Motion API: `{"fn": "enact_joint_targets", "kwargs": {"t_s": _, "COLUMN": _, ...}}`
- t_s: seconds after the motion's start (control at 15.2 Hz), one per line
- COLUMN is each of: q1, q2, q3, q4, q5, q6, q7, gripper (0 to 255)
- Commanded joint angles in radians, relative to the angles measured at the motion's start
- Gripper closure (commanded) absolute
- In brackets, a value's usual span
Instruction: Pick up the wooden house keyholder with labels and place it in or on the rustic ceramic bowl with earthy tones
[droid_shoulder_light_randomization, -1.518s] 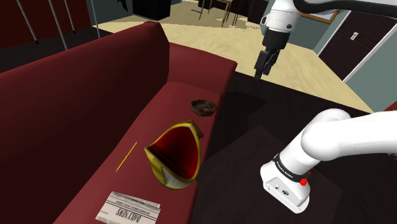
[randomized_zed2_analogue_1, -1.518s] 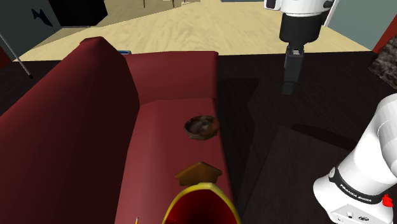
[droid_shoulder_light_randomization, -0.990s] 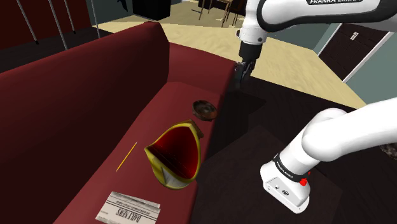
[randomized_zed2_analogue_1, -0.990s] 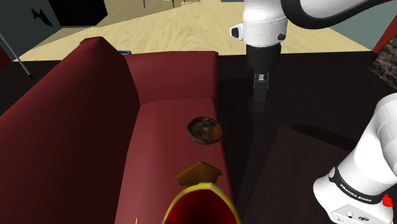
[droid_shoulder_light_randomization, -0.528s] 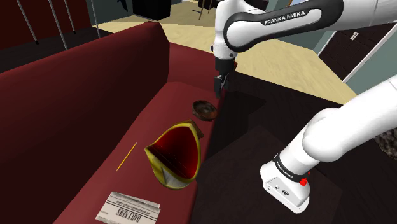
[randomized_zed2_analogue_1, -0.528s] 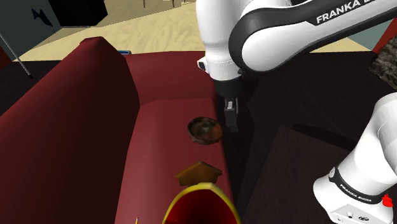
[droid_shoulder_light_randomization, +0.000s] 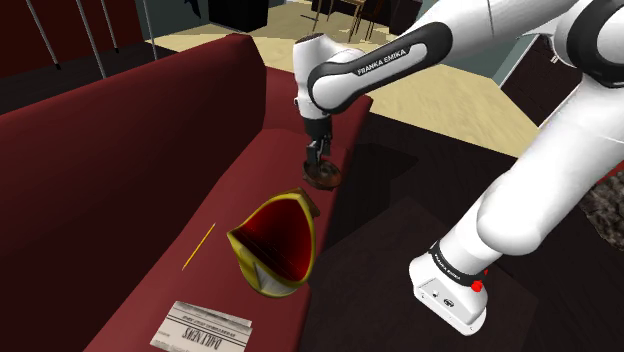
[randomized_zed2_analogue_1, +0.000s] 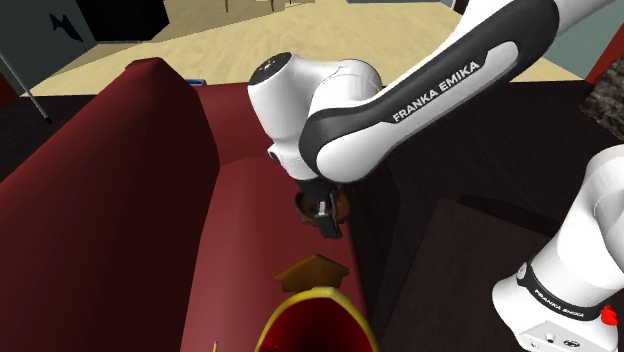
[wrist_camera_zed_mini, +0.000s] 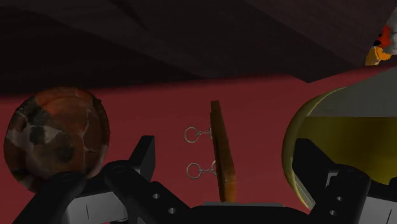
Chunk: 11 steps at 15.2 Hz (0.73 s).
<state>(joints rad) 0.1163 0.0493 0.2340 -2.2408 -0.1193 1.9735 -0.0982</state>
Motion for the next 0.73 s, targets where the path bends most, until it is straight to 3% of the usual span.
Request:
{"fn": "enact_joint_targets", "kwargs": {"t_s": 0.0, "q1": 0.013, "q2": 0.088, "q3": 0.010, "q4": 0.046, "q5": -0.035, "q6": 0.019, "q7": 0.011, "gripper": 0}}
{"fn": "enact_joint_targets", "kwargs": {"t_s": 0.4, "q1": 0.068, "q2": 0.339, "q3": 0.016, "q4": 0.201, "q5": -0.140, "q6": 0.045, "q7": 0.039, "gripper": 0}}
{"fn": "enact_joint_targets", "kwargs": {"t_s": 0.66, "q1": 0.068, "q2": 0.357, "q3": 0.009, "q4": 0.179, "q5": -0.151, "q6": 0.082, "q7": 0.045, "gripper": 0}}
